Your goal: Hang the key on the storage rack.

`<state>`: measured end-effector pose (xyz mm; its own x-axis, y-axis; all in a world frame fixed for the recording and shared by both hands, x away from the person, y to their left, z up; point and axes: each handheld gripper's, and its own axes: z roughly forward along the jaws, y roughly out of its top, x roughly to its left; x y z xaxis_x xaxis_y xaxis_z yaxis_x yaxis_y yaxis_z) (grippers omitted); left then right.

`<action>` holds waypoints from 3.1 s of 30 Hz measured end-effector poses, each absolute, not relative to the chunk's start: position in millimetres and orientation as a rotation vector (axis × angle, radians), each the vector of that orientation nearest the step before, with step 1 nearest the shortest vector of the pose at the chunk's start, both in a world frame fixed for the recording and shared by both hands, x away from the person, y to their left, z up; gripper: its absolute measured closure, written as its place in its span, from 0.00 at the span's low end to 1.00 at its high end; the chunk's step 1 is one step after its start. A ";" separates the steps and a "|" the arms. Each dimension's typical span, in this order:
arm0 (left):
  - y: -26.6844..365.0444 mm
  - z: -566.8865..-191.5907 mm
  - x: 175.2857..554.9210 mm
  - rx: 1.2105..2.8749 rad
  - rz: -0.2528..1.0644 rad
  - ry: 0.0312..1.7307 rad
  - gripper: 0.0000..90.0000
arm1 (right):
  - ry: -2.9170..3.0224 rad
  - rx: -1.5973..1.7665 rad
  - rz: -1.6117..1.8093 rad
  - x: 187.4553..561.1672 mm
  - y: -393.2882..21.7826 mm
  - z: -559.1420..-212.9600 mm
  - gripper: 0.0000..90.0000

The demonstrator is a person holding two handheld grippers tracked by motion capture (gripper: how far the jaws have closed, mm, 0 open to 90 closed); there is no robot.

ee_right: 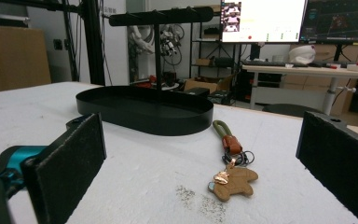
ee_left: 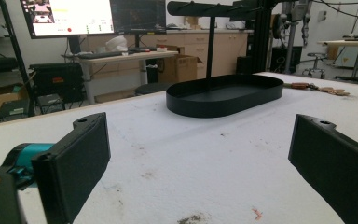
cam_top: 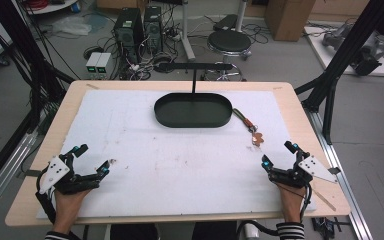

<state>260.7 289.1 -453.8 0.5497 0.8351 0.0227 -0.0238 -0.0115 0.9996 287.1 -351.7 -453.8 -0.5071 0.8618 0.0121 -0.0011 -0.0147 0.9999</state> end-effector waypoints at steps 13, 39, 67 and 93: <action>289.8 -453.6 261.3 1.433 0.789 0.752 0.06 | 1.585 0.919 1.602 287.3 -351.0 -453.5 0.00; 289.3 -453.5 261.2 1.436 0.789 0.747 0.06 | 1.692 0.999 1.517 316.3 -370.4 -416.8 0.00; 288.3 -453.1 262.2 1.452 0.789 0.750 0.06 | 2.084 1.037 1.248 419.4 -350.0 -341.9 0.00; 287.7 -452.9 262.8 1.455 0.789 0.755 0.06 | 2.404 1.186 0.807 492.3 -304.7 -364.8 0.00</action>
<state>262.8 287.7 -452.9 0.5513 0.8338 0.0294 -0.0069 -0.0307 0.9995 492.3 -304.7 -364.8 -0.5936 0.8031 -0.0511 0.6096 0.4902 0.6230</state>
